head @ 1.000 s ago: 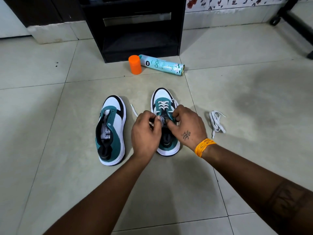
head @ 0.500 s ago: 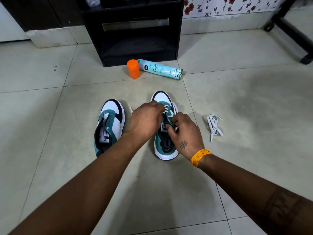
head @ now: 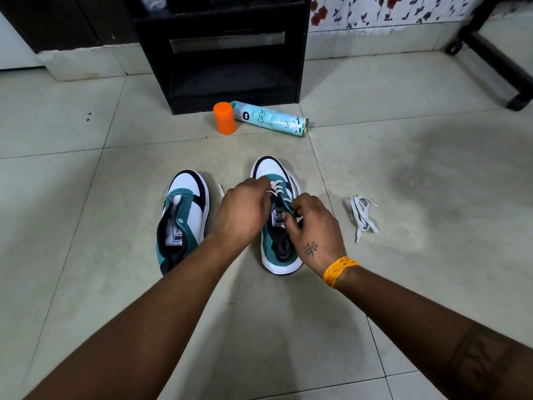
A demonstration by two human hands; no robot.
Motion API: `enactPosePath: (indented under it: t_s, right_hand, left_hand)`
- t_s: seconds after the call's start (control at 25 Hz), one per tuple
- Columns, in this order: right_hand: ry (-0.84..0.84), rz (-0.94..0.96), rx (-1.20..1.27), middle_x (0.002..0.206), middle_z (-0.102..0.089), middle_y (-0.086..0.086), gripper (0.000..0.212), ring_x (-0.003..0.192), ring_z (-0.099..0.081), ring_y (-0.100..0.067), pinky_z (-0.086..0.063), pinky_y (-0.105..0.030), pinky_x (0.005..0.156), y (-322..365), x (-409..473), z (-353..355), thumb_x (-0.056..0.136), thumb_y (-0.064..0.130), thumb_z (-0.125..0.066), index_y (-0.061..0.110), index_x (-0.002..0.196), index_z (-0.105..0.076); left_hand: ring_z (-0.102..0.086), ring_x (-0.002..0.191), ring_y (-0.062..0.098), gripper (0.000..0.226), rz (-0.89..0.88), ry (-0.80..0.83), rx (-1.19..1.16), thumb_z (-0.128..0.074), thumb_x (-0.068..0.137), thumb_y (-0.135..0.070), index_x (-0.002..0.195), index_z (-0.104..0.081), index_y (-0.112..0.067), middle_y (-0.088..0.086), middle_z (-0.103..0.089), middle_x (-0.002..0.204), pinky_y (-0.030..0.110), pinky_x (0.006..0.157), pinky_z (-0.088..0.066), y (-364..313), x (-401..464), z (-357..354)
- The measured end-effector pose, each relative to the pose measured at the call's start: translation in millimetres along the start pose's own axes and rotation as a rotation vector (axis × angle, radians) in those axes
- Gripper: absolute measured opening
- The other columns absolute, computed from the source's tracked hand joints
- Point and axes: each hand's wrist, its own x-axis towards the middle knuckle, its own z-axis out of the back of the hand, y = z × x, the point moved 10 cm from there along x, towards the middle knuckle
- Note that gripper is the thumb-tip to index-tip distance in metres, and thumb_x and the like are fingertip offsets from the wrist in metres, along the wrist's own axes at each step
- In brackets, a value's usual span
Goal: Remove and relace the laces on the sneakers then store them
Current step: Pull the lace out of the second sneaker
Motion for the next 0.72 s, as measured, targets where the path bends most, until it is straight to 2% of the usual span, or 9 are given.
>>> enactPosePath:
  t_s: [0.12, 0.16, 0.2, 0.32, 0.48, 0.56, 0.64, 0.68, 0.72]
  right_hand:
    - [-0.009, 0.001, 0.004, 0.098, -0.059, -0.001, 0.017, 0.076, -0.060, -0.030, -0.050, -0.043, 0.067, 2.2, 0.3, -0.6, 0.095, 0.033, -0.061, 0.019, 0.099, -0.053]
    - [-0.013, 0.000, 0.005, 0.098, -0.059, -0.002, 0.017, 0.077, -0.060, -0.031, -0.050, -0.043, 0.067, 2.5, 0.3, -0.5, 0.095, 0.033, -0.062, 0.019, 0.099, -0.054]
    - [-0.017, -0.001, 0.006, 0.099, -0.060, -0.002, 0.017, 0.077, -0.060, -0.031, -0.050, -0.043, 0.066, 3.0, 0.3, -0.5, 0.095, 0.032, -0.062, 0.018, 0.099, -0.054]
    - [-0.021, -0.001, 0.007, 0.099, -0.060, -0.003, 0.017, 0.076, -0.061, -0.031, -0.051, -0.044, 0.066, 2.4, -0.2, -0.7, 0.095, 0.032, -0.061, 0.018, 0.100, -0.053]
    - [-0.009, -0.002, 0.021, 0.099, -0.059, -0.002, 0.017, 0.075, -0.060, -0.030, -0.051, -0.045, 0.067, 0.3, -1.1, -2.1, 0.095, 0.033, -0.060, 0.020, 0.099, -0.052]
    - [-0.007, 0.001, 0.020, 0.099, -0.059, -0.001, 0.016, 0.075, -0.061, -0.030, -0.052, -0.045, 0.067, 0.2, -1.5, -1.9, 0.096, 0.034, -0.060, 0.021, 0.100, -0.052]
    - [-0.002, -0.002, 0.022, 0.100, -0.059, -0.001, 0.016, 0.077, -0.062, -0.030, -0.052, -0.045, 0.068, 0.0, -0.5, -2.1, 0.096, 0.035, -0.059, 0.021, 0.100, -0.052]
    - [-0.001, -0.004, 0.024, 0.100, -0.059, -0.001, 0.016, 0.077, -0.062, -0.030, -0.052, -0.044, 0.068, -0.7, 0.0, -2.4, 0.096, 0.035, -0.059, 0.021, 0.100, -0.052]
    - [-0.001, -0.005, 0.028, 0.100, -0.059, -0.001, 0.016, 0.078, -0.062, -0.030, -0.052, -0.044, 0.068, -1.1, -0.2, -2.5, 0.096, 0.034, -0.059, 0.021, 0.100, -0.052]
  left_hand:
    - [-0.073, 0.065, 0.030, 0.011, 0.633, -0.177, -0.727, -0.057, 0.092, -0.015, 0.082, -0.062, -0.017, 0.004, -0.073, 0.071, 0.052, 0.061, -0.061, 61.1, -16.5, -12.2]
    - [-0.074, 0.067, 0.028, 0.010, 0.707, -0.182, -0.812, -0.058, 0.092, -0.016, 0.084, -0.063, -0.018, 0.003, -0.074, 0.072, 0.054, 0.063, -0.062, 66.9, -22.1, -17.0]
    - [-0.075, 0.073, 0.027, 0.005, 0.622, -0.180, -0.703, -0.060, 0.092, -0.018, 0.091, -0.064, -0.021, 0.001, -0.076, 0.080, 0.051, 0.067, -0.062, 63.0, -19.9, -7.8]
    - [-0.068, 0.093, 0.033, 0.034, -0.025, -0.061, 0.028, -0.063, 0.091, -0.014, 0.124, -0.058, -0.020, 0.008, -0.069, 0.113, 0.046, 0.074, -0.058, 6.2, -8.2, 6.5]
    - [-0.064, 0.086, 0.035, 0.005, -0.174, -0.013, 0.129, -0.061, 0.095, -0.017, 0.096, -0.062, -0.013, 0.010, -0.065, 0.092, 0.045, 0.067, -0.052, -7.5, -0.2, 7.9]
    - [-0.069, 0.075, 0.027, 0.014, 0.118, -0.139, -0.233, -0.062, 0.096, -0.018, 0.082, -0.059, -0.020, 0.001, -0.068, 0.078, 0.042, 0.066, -0.054, 19.7, -0.7, 15.1]
    - [-0.076, 0.068, 0.023, 0.023, 0.698, -0.257, -0.950, -0.062, 0.097, -0.011, 0.077, -0.057, -0.021, 0.003, -0.074, 0.073, 0.048, 0.073, -0.061, 61.9, -18.4, -7.4]
    - [-0.077, 0.068, 0.023, 0.020, 0.883, -0.261, -1.134, -0.062, 0.098, -0.009, 0.080, -0.057, -0.017, 0.009, -0.076, 0.077, 0.053, 0.076, -0.062, 66.6, -29.6, -25.1]
    - [-0.078, 0.069, 0.023, 0.011, 0.928, -0.243, -1.128, -0.063, 0.096, -0.010, 0.087, -0.058, -0.015, 0.012, -0.077, 0.083, 0.056, 0.077, -0.063, 67.5, -33.7, -30.7]
